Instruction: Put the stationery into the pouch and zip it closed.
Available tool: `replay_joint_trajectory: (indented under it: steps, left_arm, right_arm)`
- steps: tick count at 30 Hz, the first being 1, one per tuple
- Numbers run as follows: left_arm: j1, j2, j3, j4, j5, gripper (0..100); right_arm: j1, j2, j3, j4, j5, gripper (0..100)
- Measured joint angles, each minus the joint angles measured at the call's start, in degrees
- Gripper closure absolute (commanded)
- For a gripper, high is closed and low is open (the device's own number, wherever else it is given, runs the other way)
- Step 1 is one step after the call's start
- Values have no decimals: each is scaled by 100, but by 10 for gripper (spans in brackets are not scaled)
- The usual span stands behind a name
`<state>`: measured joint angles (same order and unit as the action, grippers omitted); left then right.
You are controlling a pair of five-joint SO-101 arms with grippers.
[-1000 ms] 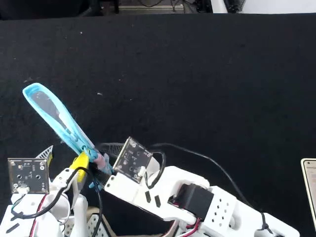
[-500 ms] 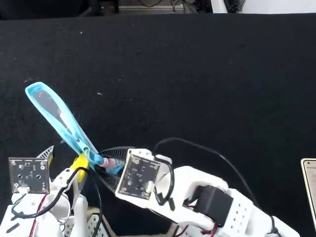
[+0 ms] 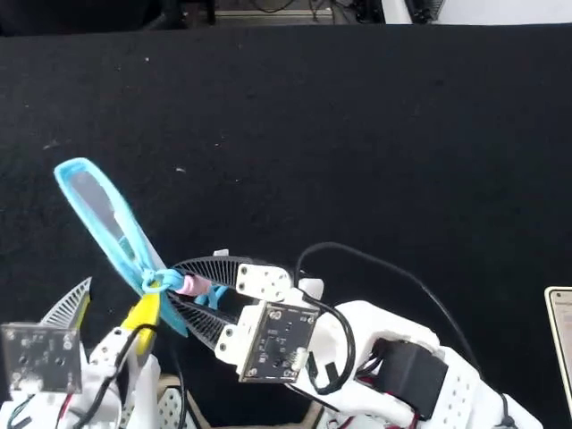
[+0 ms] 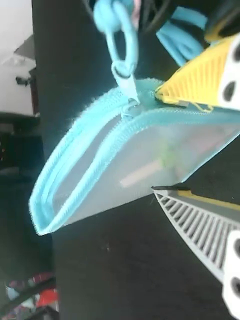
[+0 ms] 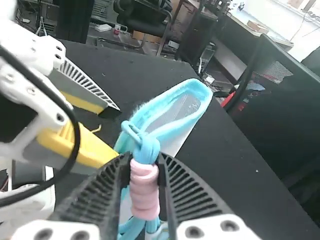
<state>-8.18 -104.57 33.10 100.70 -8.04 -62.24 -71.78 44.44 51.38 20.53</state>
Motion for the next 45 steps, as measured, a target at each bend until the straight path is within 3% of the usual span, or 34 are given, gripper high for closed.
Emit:
replay_joint_trajectory:
  steps: [6,18,27,40,45]
  left_arm:
    - [325,0,141,0,18,728]
    - [352,0,-123,9,0,728]
    - [1424,0,-123,9,9,729]
    - [1442,0,360,9,0,728]
    - [756,0,466,-44,18,728]
  right_arm:
    - [0,0,0,0,0,988]
    - [0,0,0,0,0,988]
    - [0,0,0,0,0,988]
    - [0,0,0,0,0,988]
    - [0,0,0,0,0,988]
